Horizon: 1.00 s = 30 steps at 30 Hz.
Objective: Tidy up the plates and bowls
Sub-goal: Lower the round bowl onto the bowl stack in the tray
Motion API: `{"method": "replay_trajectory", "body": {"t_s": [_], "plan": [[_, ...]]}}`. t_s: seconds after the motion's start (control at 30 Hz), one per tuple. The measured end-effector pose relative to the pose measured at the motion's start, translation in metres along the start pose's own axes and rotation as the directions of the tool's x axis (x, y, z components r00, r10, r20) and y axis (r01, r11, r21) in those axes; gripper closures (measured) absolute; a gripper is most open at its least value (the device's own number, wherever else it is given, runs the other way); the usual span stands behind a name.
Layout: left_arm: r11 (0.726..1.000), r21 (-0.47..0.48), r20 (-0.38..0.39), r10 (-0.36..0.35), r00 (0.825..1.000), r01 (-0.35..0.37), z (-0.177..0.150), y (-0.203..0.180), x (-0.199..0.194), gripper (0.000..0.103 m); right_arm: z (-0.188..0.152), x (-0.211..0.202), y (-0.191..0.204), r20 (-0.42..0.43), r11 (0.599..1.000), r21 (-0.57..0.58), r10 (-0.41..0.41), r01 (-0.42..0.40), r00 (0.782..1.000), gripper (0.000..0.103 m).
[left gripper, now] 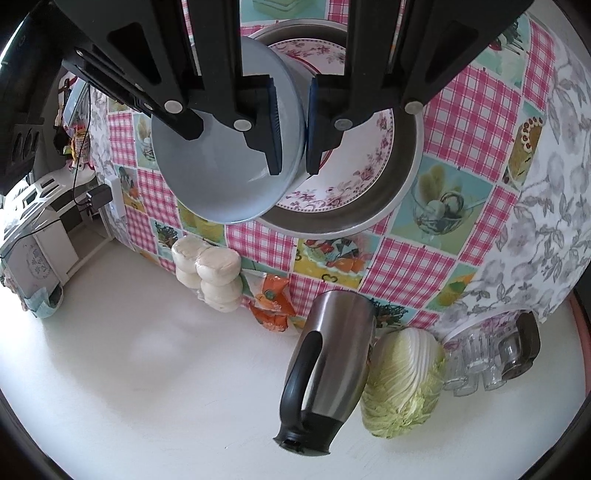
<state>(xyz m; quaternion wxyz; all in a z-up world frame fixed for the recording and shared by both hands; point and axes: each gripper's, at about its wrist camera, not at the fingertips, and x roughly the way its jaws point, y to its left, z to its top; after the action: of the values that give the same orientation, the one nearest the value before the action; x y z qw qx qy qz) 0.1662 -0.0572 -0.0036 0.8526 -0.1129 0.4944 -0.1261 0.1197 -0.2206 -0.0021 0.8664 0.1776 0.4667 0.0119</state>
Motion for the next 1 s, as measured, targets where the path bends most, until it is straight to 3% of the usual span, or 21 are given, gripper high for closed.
{"method": "replay_trajectory", "body": {"t_s": [0.43, 0.5, 0.57, 1.0], "plan": [[0.999, -0.017, 0.009, 0.029, 1.000, -0.029, 0.000, 0.007, 0.006, 0.091, -0.001, 0.005, 0.007, 0.004, 0.999, -0.036, -0.018, 0.018, 1.000, 0.088], [1.000, -0.017, 0.019, 0.025, 1.000, -0.025, 0.001, 0.007, 0.005, 0.094, -0.001, 0.003, 0.005, 0.011, 1.000, -0.027, -0.014, 0.014, 1.000, 0.086], [1.000, -0.013, 0.028, 0.028, 0.999, -0.028, 0.001, 0.006, 0.003, 0.094, 0.002, -0.002, 0.003, 0.039, 1.000, -0.022, -0.019, 0.020, 0.999, 0.077], [0.999, -0.046, 0.032, 0.021, 0.999, -0.020, -0.001, 0.011, -0.005, 0.094, 0.006, -0.009, -0.020, 0.076, 0.996, 0.070, 0.042, -0.048, 0.996, 0.078]]}}
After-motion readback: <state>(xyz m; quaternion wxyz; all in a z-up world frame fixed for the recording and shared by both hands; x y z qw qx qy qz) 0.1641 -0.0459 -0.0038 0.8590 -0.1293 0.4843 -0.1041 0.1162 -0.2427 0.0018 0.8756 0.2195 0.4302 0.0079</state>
